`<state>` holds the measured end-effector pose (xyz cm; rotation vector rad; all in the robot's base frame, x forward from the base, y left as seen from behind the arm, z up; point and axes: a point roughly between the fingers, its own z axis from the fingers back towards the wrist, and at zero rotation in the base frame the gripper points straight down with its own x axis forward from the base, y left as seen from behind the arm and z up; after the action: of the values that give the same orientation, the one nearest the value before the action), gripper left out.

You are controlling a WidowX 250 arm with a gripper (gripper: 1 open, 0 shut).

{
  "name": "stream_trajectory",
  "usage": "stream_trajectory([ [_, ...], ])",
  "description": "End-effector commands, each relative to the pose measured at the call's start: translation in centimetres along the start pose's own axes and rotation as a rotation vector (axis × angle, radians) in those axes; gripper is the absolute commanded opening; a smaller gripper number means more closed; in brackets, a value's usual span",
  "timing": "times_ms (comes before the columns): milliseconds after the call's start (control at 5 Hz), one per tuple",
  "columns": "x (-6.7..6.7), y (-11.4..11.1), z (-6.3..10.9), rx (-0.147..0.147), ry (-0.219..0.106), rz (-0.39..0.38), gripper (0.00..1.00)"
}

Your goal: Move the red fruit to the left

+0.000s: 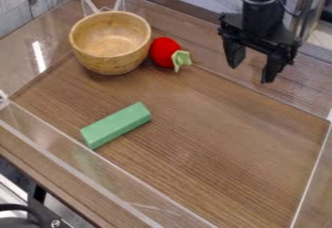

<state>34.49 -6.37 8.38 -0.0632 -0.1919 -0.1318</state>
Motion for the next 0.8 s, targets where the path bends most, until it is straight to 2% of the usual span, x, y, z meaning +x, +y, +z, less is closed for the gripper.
stream_trajectory([
  [0, 0.5, 0.7, 0.2, 0.006, -0.022, 0.042, 1.00],
  [400, -0.5, 1.4, -0.6, 0.038, 0.025, 0.172, 1.00],
  [600, -1.0, 1.4, -1.4, 0.047, 0.051, 0.195, 1.00],
])
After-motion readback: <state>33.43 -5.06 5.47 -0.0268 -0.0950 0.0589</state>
